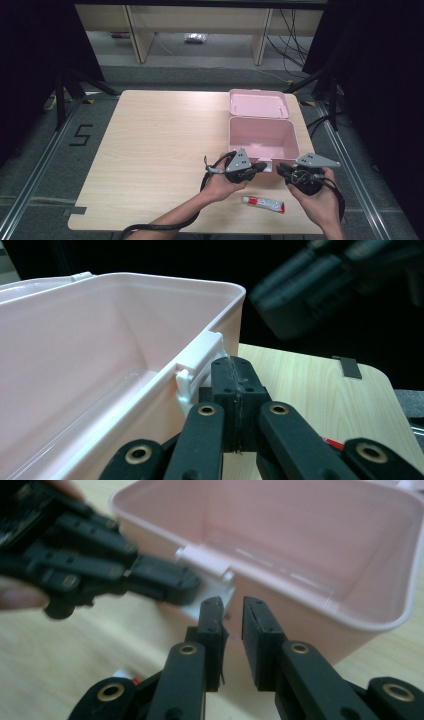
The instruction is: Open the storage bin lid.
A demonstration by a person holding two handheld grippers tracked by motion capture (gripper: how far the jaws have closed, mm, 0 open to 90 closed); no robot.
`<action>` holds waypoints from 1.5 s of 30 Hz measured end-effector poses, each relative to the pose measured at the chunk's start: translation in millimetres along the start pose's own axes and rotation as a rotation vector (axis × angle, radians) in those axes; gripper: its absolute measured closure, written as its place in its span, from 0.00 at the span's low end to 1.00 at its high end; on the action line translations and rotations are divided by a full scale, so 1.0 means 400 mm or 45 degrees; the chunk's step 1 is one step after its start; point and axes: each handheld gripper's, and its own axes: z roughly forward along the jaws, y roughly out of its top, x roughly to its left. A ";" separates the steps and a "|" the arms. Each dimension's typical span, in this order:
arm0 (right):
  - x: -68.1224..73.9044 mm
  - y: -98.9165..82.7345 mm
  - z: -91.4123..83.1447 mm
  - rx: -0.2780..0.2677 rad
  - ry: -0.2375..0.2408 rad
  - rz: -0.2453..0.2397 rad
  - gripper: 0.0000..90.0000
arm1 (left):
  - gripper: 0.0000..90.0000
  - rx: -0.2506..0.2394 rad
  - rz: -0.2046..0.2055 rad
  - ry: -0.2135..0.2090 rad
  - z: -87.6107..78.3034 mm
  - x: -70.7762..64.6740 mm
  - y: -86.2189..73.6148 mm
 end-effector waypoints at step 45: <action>0.006 -0.118 0.040 0.211 0.136 -0.025 0.80 | 0.55 -0.044 -0.003 0.118 -0.246 0.041 0.029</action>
